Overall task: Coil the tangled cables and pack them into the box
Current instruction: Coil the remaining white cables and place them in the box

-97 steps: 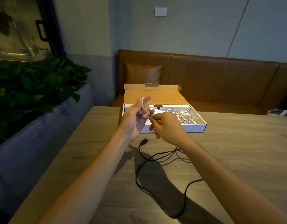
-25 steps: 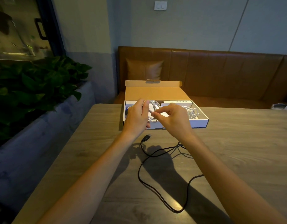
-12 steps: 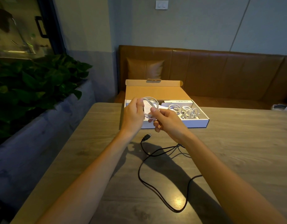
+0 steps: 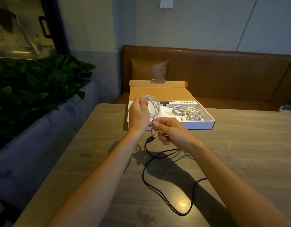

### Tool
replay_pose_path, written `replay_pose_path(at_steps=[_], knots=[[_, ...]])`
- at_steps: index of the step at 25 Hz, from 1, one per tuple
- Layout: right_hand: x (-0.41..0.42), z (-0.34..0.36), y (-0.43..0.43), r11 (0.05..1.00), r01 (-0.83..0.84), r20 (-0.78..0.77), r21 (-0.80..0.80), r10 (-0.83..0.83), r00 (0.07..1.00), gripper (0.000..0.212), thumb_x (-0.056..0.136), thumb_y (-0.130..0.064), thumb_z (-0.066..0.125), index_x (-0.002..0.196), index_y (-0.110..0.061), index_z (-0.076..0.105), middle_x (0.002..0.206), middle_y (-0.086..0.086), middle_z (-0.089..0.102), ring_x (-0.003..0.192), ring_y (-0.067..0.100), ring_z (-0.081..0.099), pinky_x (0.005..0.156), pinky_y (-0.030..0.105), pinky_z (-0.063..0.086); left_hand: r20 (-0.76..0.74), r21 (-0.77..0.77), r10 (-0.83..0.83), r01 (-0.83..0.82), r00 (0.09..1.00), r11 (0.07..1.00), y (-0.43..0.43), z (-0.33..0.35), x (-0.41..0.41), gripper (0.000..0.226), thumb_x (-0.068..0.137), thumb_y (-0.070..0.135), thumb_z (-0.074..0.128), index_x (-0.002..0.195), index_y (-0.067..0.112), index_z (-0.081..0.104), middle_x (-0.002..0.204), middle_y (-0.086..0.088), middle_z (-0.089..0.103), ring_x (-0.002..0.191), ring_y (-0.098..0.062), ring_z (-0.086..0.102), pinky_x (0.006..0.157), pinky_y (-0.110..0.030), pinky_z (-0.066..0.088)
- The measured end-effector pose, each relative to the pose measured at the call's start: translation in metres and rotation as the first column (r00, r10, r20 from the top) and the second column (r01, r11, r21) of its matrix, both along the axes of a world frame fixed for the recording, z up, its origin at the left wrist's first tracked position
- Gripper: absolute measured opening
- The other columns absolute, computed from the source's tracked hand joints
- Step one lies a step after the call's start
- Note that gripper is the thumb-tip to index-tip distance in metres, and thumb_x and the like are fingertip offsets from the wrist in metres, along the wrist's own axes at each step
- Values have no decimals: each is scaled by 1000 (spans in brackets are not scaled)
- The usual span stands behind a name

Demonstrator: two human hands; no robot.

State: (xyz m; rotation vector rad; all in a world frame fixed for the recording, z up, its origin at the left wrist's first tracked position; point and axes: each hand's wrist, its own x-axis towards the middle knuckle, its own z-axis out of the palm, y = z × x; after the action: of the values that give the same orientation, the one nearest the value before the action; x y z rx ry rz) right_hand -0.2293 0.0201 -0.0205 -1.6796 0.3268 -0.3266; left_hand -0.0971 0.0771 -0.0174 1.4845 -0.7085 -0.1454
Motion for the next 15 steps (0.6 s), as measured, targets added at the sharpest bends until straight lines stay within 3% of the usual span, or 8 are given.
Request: replay_pose_path(at_steps=[3,7,10,12,15], knots=[[-9,10,-6,993,23,-4,-116,-23,1000,26,105,-17,51,128,-24,60,79,9,63,56,13,41,49,23,36,-28,92,-198,200,980,975,7,1,8,28,109,25,37,124,24,60,102,-6,66,93,-22,66,63,-15,52],[-13,23,-23,970,187,19,-156,-187,982,20,104,-11,48,105,-11,68,68,5,46,58,14,36,50,26,29,180,265,-456,403,872,876,22,4,21,43,106,21,46,140,48,45,138,7,54,99,-12,57,74,-18,50],[-11,26,-26,941,263,20,-213,-265,964,23,103,-10,47,101,-9,70,68,6,44,60,16,37,51,26,32,379,345,-456,334,805,877,22,15,26,21,102,32,54,123,35,55,113,10,63,98,-15,65,78,-30,58],[-9,26,-25,942,266,44,-202,-263,964,25,103,-11,46,100,-9,71,66,4,43,59,15,37,51,27,32,404,334,-436,314,804,889,20,22,27,13,100,35,57,111,30,59,101,6,67,89,-17,68,70,-35,61],[-9,24,-23,961,257,124,-102,-244,962,27,104,-10,45,97,-10,71,69,9,46,57,15,40,50,26,39,392,248,-347,266,852,932,18,26,26,11,98,29,62,105,27,69,96,0,71,85,-19,68,69,-30,60]])
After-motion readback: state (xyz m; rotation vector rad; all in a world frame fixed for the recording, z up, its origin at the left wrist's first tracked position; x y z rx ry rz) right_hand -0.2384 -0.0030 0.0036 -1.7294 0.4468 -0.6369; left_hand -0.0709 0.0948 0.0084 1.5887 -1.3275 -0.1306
